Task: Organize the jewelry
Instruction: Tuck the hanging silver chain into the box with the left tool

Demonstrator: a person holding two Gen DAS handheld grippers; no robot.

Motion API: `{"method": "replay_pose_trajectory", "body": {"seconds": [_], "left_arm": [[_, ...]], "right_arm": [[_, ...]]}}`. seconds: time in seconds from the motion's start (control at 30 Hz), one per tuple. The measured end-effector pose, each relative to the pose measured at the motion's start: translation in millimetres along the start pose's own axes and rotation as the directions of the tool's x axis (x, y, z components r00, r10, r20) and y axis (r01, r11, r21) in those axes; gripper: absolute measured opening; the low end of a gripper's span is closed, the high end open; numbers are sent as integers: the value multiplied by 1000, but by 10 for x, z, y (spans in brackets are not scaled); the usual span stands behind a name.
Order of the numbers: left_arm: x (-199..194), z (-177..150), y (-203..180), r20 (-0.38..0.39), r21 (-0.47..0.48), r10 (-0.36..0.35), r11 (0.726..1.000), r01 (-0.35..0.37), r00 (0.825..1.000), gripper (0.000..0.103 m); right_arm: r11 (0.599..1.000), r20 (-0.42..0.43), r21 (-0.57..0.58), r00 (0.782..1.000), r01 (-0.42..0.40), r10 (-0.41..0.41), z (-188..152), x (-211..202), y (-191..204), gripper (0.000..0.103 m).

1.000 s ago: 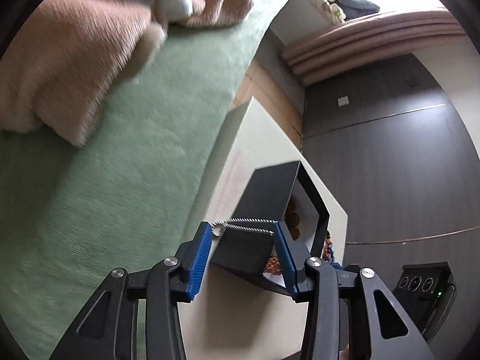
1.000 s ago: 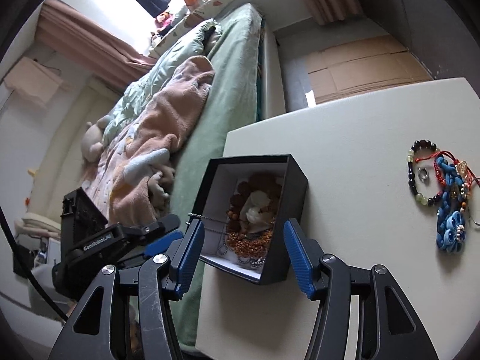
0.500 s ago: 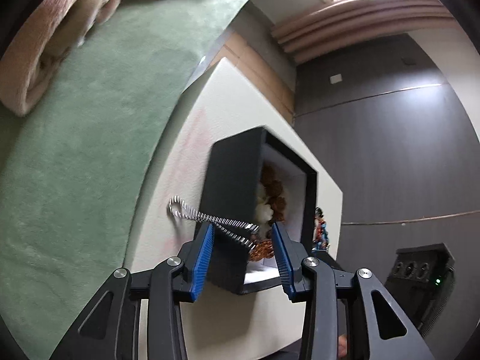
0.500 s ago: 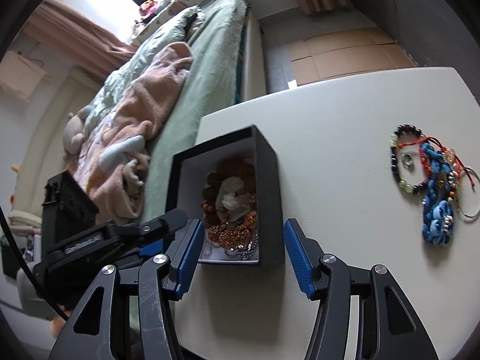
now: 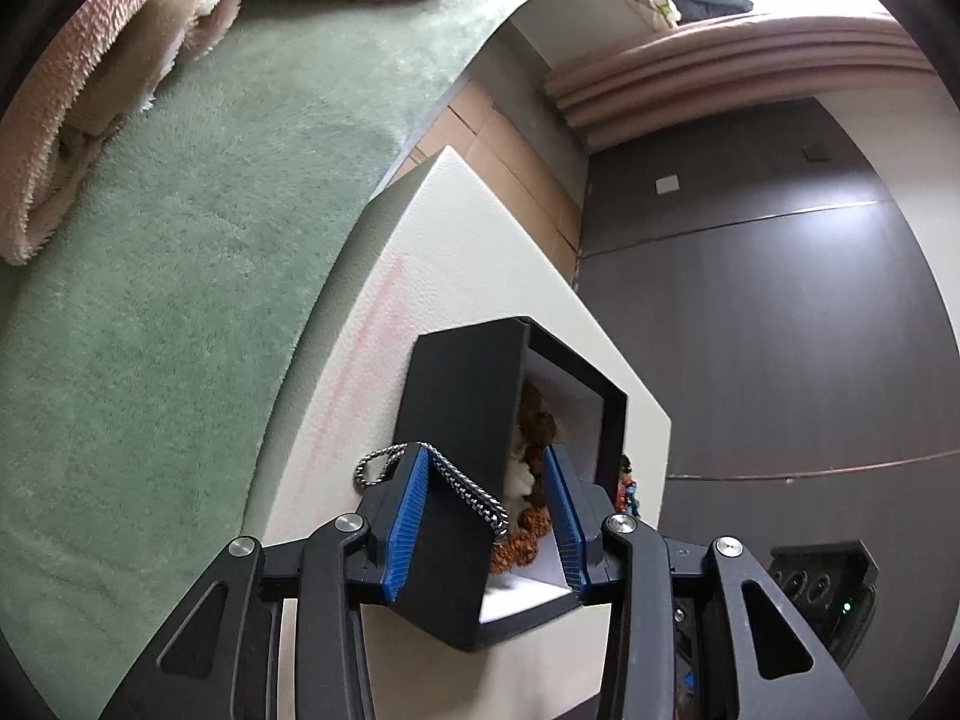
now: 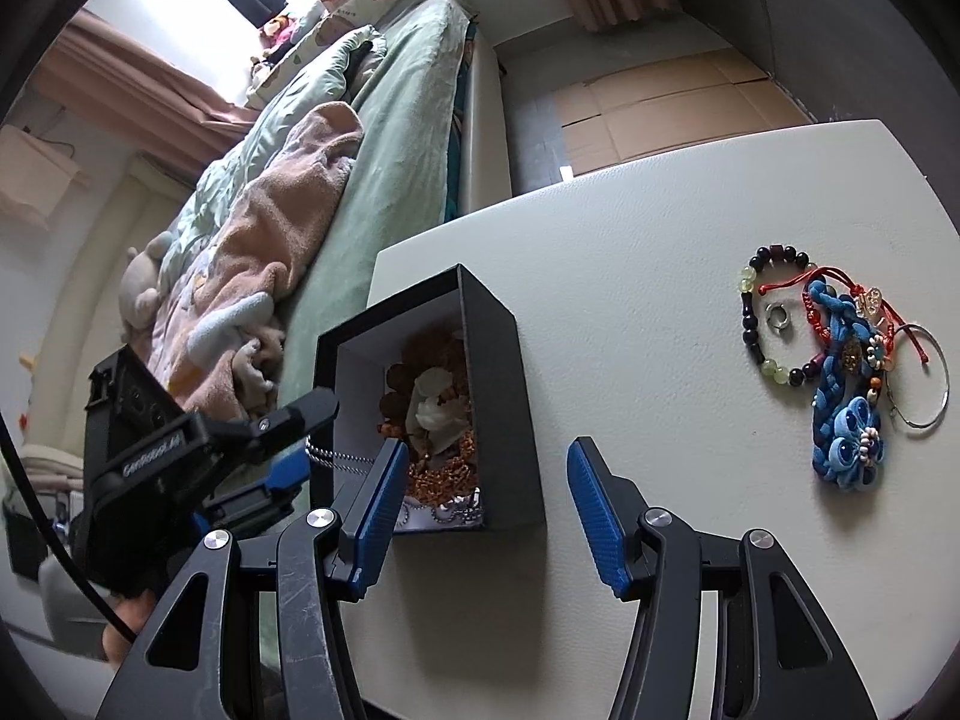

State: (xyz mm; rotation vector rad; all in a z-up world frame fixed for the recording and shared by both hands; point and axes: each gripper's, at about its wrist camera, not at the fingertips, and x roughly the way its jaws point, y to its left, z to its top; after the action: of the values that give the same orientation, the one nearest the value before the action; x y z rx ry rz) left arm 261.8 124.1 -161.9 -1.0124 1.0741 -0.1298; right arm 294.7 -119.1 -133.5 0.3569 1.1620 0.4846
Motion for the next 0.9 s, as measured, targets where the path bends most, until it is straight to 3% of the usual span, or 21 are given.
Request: {"method": "replay_pose_trajectory", "body": {"seconds": [0.07, 0.2, 0.3, 0.6, 0.8, 0.9], "left_arm": [[-16, -22, 7, 13, 5, 36, 999, -36, 999, 27], [-143, -60, 16, 54, 8, 17, 1000, -18, 998, 19], [-300, -80, 3, 99, 17, -16, 1000, 14, 995, 5], [-449, -121, -56, 117, 57, -81, 996, 75, 990, 4], [-555, -210, -424, 134, 162, -184, 973, 162, 974, 4], [-532, -248, -564, 127, 217, -166, 967, 136, 978, 4]], "right_arm": [[1000, -1, 2, 1000, 2, -2, -1, 3, -6, 56], [1000, 8, 9, 1000, 0, 0, 9, -22, -20, 56], [1000, 11, 11, 1000, -2, 1, 17, -34, -35, 56], [1000, 10, 14, 1000, -3, 3, 23, -31, -60, 56], [1000, 20, 18, 1000, -14, 14, 47, -82, -86, 56], [999, 25, 23, 999, -24, 23, 57, -128, -95, 56]]}}
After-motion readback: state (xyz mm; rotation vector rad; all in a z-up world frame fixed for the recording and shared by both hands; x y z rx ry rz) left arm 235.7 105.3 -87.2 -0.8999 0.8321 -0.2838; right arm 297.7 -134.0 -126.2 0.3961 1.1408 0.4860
